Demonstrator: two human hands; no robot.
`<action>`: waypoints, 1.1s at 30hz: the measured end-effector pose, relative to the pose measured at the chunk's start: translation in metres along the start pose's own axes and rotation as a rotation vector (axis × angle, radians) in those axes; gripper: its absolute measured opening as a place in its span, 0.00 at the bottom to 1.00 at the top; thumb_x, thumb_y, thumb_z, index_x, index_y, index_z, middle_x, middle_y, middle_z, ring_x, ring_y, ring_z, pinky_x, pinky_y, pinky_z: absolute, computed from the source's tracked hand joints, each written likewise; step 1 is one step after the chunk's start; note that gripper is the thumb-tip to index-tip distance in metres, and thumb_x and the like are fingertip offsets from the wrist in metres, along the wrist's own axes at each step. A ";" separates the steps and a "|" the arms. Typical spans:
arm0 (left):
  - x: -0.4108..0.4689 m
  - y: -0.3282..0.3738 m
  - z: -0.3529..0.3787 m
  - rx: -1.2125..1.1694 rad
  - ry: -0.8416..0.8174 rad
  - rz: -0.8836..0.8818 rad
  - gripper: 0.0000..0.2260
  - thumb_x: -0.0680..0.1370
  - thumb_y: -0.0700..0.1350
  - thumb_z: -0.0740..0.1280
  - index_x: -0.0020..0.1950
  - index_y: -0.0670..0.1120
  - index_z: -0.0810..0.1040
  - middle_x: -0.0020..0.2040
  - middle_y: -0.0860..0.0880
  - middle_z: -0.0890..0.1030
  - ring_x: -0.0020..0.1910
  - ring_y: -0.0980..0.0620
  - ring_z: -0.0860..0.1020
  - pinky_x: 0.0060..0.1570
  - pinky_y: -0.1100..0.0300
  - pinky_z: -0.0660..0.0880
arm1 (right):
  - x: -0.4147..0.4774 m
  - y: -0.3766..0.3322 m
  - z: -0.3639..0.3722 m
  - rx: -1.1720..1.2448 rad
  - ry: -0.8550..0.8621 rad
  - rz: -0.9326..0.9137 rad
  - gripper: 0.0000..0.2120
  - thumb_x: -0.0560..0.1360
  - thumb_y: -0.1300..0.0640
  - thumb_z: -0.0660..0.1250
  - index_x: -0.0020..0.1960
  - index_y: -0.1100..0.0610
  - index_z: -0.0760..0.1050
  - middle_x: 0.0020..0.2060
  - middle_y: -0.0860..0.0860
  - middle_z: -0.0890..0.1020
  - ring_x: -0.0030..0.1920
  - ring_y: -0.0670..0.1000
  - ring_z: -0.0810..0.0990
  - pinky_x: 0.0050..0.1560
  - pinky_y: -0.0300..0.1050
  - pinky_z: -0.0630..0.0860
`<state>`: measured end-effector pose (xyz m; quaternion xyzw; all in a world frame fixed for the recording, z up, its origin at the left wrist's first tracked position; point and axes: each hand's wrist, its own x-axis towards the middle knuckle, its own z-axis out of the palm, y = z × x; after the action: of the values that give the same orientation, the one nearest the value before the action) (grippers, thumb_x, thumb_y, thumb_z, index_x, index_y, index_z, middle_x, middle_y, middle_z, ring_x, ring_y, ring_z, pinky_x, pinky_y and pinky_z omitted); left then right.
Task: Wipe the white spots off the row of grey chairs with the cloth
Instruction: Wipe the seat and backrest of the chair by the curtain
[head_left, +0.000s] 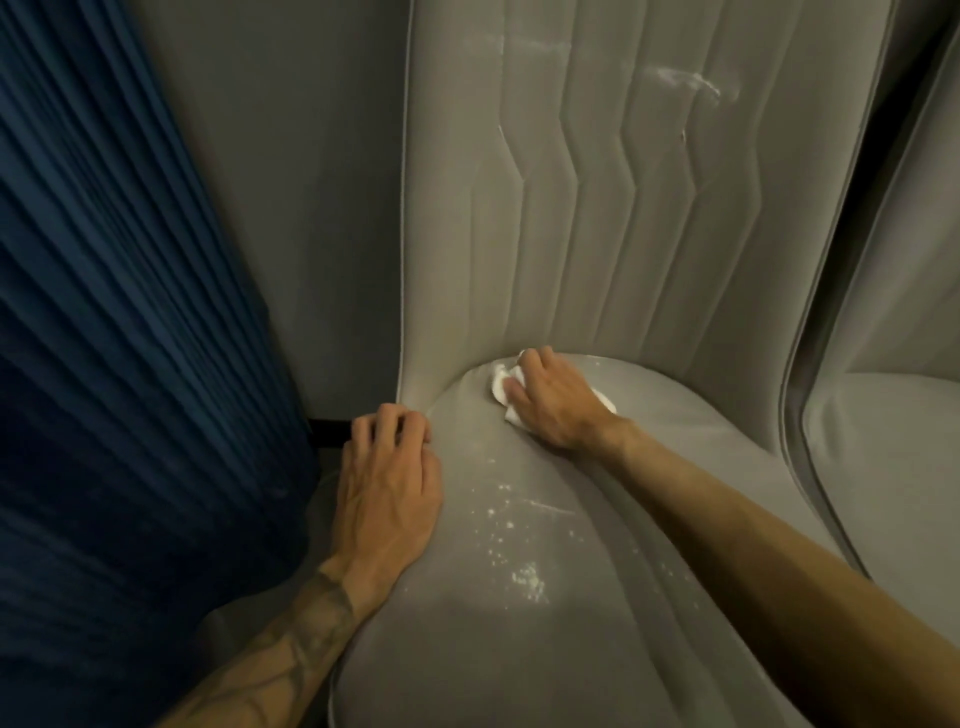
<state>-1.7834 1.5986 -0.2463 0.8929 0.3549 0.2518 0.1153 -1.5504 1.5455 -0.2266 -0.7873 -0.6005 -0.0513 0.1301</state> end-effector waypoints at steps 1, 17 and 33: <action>0.000 0.000 0.000 -0.003 -0.005 -0.005 0.07 0.81 0.43 0.58 0.51 0.44 0.74 0.56 0.44 0.74 0.53 0.43 0.71 0.51 0.44 0.72 | 0.006 -0.006 0.000 -0.039 0.006 0.003 0.15 0.85 0.54 0.54 0.55 0.64 0.73 0.52 0.64 0.75 0.53 0.63 0.72 0.57 0.60 0.66; -0.002 0.003 -0.004 -0.165 -0.013 -0.069 0.09 0.81 0.40 0.56 0.57 0.42 0.75 0.56 0.43 0.75 0.55 0.42 0.72 0.55 0.42 0.74 | -0.037 -0.063 0.013 0.239 -0.073 -0.228 0.13 0.83 0.46 0.55 0.52 0.56 0.68 0.48 0.54 0.73 0.45 0.54 0.69 0.52 0.49 0.65; -0.005 -0.024 -0.021 -0.325 -0.066 -0.105 0.12 0.86 0.38 0.58 0.66 0.47 0.76 0.63 0.51 0.79 0.63 0.51 0.76 0.61 0.57 0.71 | -0.048 -0.056 -0.006 0.157 -0.065 -0.071 0.14 0.84 0.50 0.57 0.56 0.61 0.71 0.53 0.59 0.75 0.53 0.61 0.73 0.59 0.53 0.66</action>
<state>-1.8110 1.6130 -0.2396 0.8504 0.3519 0.2702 0.2829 -1.6172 1.5129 -0.2244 -0.7543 -0.6339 0.0171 0.1698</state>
